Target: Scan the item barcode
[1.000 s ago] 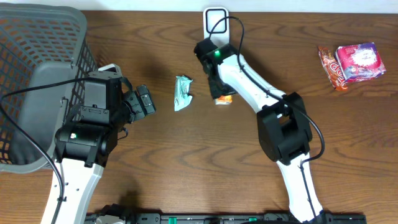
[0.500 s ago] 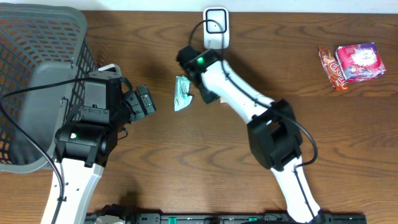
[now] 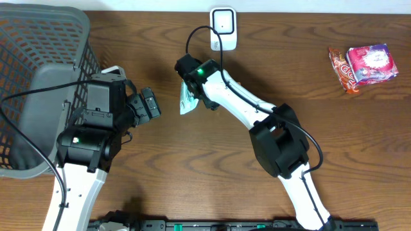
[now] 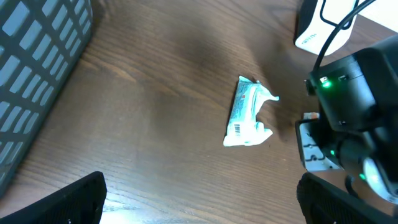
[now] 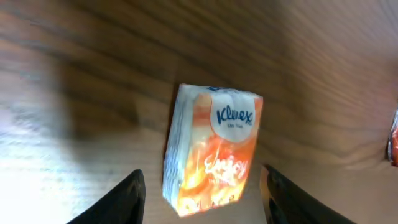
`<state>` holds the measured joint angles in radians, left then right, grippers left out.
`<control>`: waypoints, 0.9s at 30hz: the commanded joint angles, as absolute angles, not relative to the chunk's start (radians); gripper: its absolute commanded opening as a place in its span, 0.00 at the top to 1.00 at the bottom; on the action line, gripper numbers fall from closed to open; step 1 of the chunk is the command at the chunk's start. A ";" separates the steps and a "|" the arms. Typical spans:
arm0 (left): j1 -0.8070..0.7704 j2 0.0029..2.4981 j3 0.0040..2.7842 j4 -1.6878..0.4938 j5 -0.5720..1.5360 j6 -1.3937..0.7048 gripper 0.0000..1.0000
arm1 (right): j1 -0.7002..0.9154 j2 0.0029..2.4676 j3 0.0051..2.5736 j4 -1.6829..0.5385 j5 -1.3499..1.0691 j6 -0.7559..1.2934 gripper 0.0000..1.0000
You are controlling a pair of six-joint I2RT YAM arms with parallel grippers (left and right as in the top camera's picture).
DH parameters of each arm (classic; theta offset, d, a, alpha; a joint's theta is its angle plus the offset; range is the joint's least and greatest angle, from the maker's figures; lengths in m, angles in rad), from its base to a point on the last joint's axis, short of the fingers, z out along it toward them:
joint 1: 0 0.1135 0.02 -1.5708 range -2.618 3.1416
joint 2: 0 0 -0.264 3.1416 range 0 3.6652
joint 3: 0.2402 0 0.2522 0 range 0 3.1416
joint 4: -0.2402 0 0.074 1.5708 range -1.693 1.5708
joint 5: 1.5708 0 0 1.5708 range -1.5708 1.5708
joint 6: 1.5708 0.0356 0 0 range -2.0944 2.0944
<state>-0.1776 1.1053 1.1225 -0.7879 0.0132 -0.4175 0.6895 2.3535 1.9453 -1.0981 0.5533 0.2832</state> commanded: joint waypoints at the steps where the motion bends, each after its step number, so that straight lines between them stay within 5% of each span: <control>1: -0.173 1.106 1.129 -0.789 0.007 -0.405 0.02 | 0.687 2.362 1.863 -1.038 0.584 0.282 0.46; 6: -0.173 1.106 1.129 -0.789 0.007 -0.405 0.02 | 0.687 2.362 1.777 -0.950 0.614 0.282 0.53; 7: -0.173 1.106 1.129 -0.789 0.007 -0.404 0.02 | 0.687 2.362 1.773 -0.949 0.616 0.282 0.66; 8: -0.173 1.106 1.129 -0.789 0.007 -0.405 0.02 | 0.687 2.362 1.773 -0.953 0.616 0.281 0.99; 16: -0.173 1.106 1.129 -0.789 0.007 -0.405 0.02 | 0.660 2.324 1.918 -1.095 0.540 0.275 0.99; 27: -0.173 1.106 1.129 -0.789 0.007 -0.405 0.02 | 0.370 2.297 2.005 -1.182 -0.588 0.028 0.99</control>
